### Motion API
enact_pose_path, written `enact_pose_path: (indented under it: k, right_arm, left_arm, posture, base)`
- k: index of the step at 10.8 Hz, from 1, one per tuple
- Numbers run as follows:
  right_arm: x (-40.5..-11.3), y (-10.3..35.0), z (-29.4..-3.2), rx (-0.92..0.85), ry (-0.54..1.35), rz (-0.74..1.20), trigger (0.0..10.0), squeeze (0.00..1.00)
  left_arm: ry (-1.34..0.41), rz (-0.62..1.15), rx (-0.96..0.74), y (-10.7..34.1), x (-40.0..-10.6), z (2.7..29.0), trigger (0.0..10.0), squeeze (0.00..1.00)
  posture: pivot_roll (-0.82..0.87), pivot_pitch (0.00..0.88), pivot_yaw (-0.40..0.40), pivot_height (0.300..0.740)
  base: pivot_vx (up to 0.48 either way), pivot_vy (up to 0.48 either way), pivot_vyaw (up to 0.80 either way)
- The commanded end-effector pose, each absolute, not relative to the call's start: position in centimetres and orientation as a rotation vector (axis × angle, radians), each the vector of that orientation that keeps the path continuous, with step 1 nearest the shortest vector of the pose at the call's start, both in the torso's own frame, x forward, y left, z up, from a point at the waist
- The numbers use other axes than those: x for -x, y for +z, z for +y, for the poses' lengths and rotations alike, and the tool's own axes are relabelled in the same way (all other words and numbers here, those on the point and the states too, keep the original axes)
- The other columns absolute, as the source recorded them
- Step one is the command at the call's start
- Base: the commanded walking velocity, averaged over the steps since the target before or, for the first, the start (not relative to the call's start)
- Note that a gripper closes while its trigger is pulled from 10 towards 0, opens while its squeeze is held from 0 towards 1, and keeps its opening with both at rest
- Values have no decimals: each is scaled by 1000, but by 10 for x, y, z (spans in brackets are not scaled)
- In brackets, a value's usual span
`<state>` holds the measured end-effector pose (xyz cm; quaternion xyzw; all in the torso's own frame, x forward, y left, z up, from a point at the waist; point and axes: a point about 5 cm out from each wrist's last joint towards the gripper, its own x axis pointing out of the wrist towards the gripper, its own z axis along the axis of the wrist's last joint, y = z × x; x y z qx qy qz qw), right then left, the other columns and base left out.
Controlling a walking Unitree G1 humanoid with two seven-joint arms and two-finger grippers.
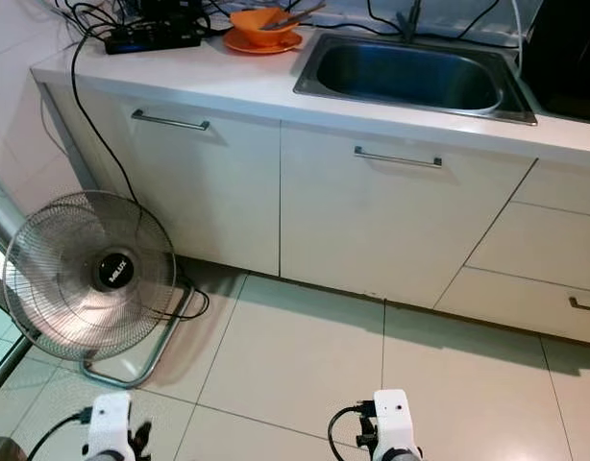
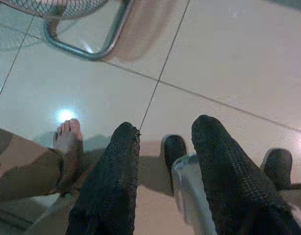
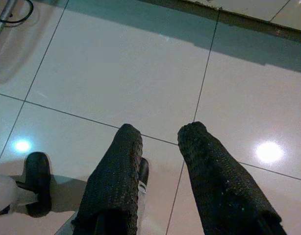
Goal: Kitchen organization
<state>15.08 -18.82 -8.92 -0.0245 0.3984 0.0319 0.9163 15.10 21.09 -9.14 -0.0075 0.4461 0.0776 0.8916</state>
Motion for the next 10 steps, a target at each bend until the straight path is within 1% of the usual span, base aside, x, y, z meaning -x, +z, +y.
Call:
enact_pose_path:
  k: [1,2,6,8,10]
  right_arm:
    - [-152,-89,-191,44,53,822,10000,0]
    - [-151,-89,-191,44,53,824,10000,0]
    - [-151,-89,-191,36,48,829,10000,0]
    - [-150,-90,-191,27,41,844,10000,0]
    - [-151,-90,-191,38,47,838,10000,0]
  left_arm:
    - [162,926,27,-91,-153,210,10000,0]
    - [166,918,27,-91,-153,210,10000,0]
    - [169,926,31,-91,-153,210,10000,0]
    - [168,925,32,-91,-154,210,10000,0]
    - [170,924,31,-91,-154,210,10000,0]
  posture:
    - [7,34,10,740]
    - [7,36,9,740]
    - [8,34,8,740]
    - [10,28,8,740]
    - [11,29,7,740]
  base:
    - [0,0,0]
    - [345,0,0]
    - [480,0,0]
    - [480,0,-800]
    - [435,0,0]
